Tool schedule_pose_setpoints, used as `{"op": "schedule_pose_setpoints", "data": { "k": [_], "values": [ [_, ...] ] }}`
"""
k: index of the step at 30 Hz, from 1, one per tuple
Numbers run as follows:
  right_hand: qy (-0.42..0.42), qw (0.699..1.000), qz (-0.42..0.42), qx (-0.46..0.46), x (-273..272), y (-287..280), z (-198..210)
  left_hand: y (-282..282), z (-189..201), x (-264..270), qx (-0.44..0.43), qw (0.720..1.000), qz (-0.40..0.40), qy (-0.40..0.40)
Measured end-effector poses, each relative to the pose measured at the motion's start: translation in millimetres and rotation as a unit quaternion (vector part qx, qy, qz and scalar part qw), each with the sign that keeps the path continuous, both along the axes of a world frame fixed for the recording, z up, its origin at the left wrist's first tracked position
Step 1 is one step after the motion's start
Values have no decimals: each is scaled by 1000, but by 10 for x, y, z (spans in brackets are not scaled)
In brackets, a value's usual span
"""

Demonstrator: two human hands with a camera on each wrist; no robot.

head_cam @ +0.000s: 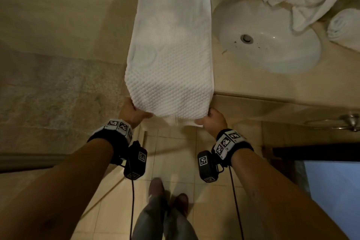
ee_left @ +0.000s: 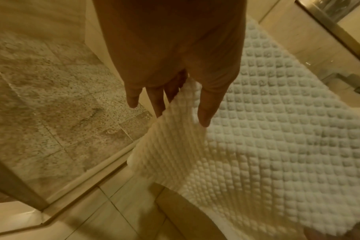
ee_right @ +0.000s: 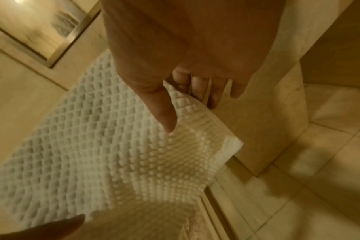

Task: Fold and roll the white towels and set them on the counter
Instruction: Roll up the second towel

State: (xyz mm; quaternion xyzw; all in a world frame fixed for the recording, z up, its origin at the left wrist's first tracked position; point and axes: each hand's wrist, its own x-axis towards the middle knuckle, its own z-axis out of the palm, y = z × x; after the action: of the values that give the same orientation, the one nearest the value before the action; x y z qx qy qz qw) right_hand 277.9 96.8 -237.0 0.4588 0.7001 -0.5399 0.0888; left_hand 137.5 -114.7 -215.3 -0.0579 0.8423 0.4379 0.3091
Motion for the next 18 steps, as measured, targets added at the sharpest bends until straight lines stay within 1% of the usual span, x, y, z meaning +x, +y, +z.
{"op": "schedule_pose_setpoints", "data": {
  "k": [4,7,11,14,18],
  "values": [
    [2,1000,12,-19,199,-34,-156,-91,-84,130,-26,999,-12,-14],
    [-6,999,18,-30,314,-80,-225,-168,-113,288,-50,996,-62,-47],
    [-28,998,25,-53,446,-205,-202,-264,-105,514,-43,996,-38,-65],
    [-52,998,32,-34,542,-275,-159,-370,-93,646,-45,995,-32,-81],
    [-77,996,38,-18,687,-355,-43,-511,-44,839,-78,992,-45,-90]
  ]
}}
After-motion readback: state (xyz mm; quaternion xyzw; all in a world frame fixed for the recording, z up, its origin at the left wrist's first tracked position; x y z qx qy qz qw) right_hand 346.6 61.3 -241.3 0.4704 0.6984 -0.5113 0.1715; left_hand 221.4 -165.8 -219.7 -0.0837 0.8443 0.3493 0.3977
